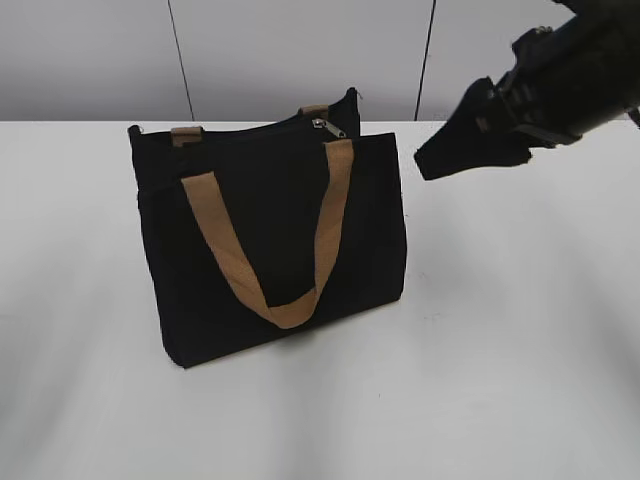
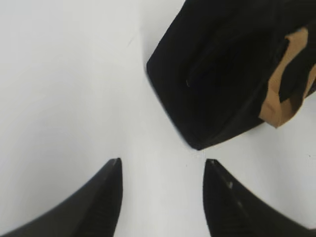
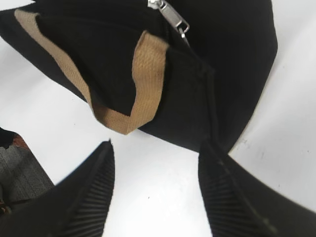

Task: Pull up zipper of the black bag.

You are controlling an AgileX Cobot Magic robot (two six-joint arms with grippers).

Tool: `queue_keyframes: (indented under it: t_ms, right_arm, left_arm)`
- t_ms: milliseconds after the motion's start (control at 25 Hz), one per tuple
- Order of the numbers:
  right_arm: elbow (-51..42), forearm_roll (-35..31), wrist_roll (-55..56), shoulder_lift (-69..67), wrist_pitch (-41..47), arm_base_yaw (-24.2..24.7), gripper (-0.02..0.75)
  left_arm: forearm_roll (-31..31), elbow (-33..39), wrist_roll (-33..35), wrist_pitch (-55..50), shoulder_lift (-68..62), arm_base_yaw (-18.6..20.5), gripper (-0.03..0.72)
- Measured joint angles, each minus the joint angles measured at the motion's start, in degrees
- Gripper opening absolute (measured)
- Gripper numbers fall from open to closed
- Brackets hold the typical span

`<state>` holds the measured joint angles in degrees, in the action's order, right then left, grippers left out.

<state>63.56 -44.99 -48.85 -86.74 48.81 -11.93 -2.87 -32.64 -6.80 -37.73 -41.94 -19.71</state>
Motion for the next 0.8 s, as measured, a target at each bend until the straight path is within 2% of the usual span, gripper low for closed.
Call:
queue_keyframes:
  t_ms: [240,600,800]
  right_arm:
    - [-9.6,3.5,3.3,14.2,0.0,0.0,0.423]
    - [-22.2,16.0,18.8,36.9,0.4,0.0,0.424]
    - [-26.6,22.3,26.6,52.2,4.8,0.0,0.412]
  left_arm:
    - [1.0,-0.1,0.0,-12.6,8.4,0.0,0.4]
    - [2.9,-0.1,0.0,-24.4,24.6,0.0,0.4]
    - [2.9,-0.1,0.3,-29.6,31.7,0.0,0.4]
